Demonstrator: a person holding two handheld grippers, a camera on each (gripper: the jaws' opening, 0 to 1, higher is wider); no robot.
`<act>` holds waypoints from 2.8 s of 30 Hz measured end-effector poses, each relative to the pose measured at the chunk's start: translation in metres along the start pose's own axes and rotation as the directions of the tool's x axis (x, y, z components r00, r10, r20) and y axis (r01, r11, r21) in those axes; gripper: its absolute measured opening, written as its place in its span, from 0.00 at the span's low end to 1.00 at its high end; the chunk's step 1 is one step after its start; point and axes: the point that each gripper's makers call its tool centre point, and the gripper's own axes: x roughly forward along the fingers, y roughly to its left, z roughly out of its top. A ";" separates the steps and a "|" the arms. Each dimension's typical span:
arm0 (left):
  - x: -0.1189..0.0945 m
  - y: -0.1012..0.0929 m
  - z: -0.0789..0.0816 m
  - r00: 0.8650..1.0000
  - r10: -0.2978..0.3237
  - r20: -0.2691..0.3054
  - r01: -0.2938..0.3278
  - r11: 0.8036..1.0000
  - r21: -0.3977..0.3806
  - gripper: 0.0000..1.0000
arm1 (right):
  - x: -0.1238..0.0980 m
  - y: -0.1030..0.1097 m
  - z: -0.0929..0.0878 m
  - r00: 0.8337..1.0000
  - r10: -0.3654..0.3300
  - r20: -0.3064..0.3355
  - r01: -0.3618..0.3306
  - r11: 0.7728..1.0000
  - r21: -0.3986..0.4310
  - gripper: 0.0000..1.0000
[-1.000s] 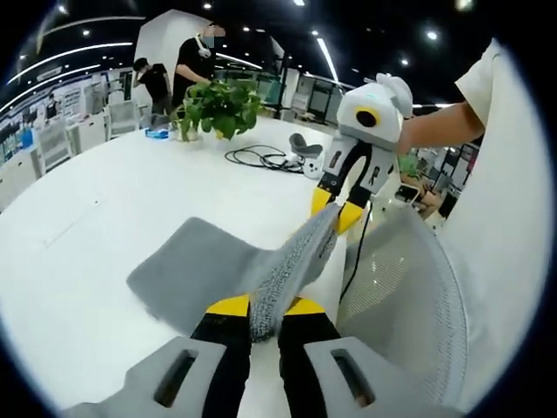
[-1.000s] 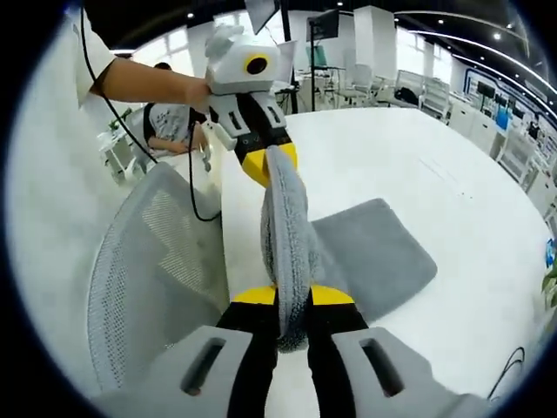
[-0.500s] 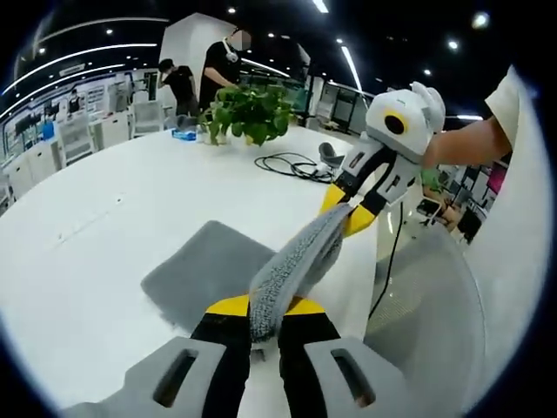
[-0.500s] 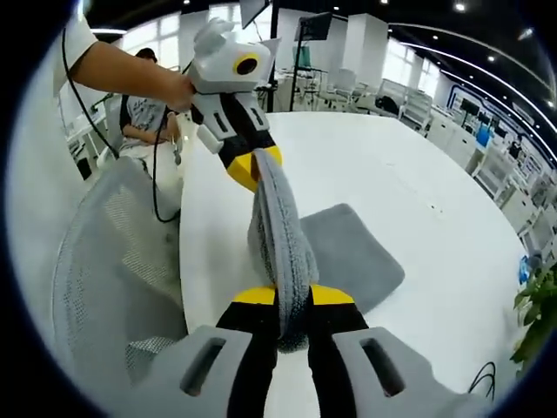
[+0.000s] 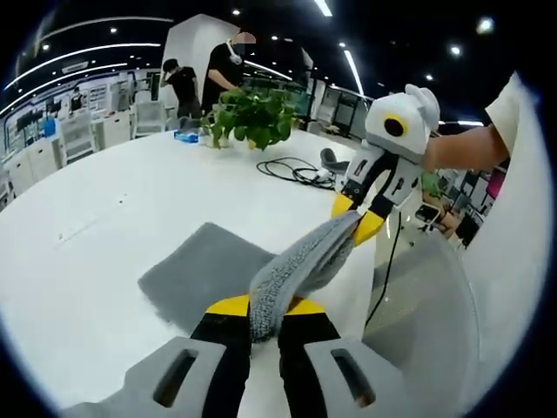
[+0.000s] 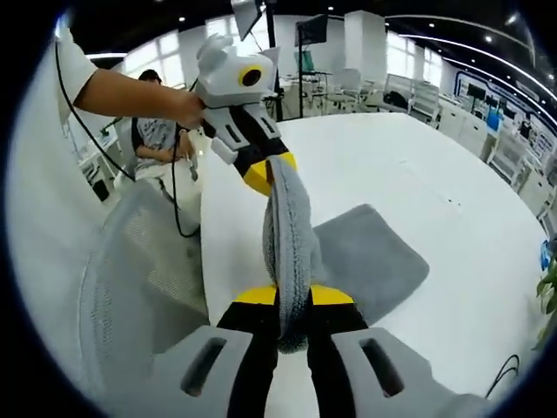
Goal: Fold the towel on the table until its edges align and the towel forms a compact rectangular stack.
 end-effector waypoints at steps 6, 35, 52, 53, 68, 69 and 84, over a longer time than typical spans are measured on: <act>-0.009 -0.015 -0.010 0.998 -0.066 -0.011 0.066 0.998 0.005 0.10 | -0.002 0.024 0.000 0.995 0.097 0.010 -0.097 0.994 0.054 0.08; 0.001 0.011 -0.004 0.998 -0.015 0.058 0.022 0.992 -0.122 0.10 | 0.005 -0.022 0.011 0.992 -0.126 0.006 0.125 0.978 -0.165 0.11; 0.029 0.047 -0.011 0.997 0.080 0.023 -0.075 0.981 -0.178 0.10 | 0.028 -0.072 0.004 0.966 -0.258 -0.013 0.249 0.944 -0.215 0.10; 0.032 0.050 -0.012 0.996 0.088 0.014 -0.084 0.980 -0.179 0.10 | 0.031 -0.076 0.002 0.964 -0.264 -0.016 0.254 0.942 -0.218 0.10; 0.059 0.072 -0.032 0.992 0.107 -0.070 -0.119 0.970 -0.212 0.10 | 0.053 -0.104 -0.017 0.956 -0.289 -0.041 0.280 0.949 -0.146 0.14; 0.060 0.073 -0.034 0.991 0.110 -0.080 -0.125 0.970 -0.211 0.10 | 0.053 -0.104 -0.017 0.956 -0.291 -0.041 0.283 0.949 -0.140 0.15; 0.071 0.088 -0.045 0.974 0.157 -0.162 -0.179 0.975 -0.128 0.14 | 0.057 -0.114 -0.018 0.952 -0.306 -0.005 0.305 0.949 -0.086 0.29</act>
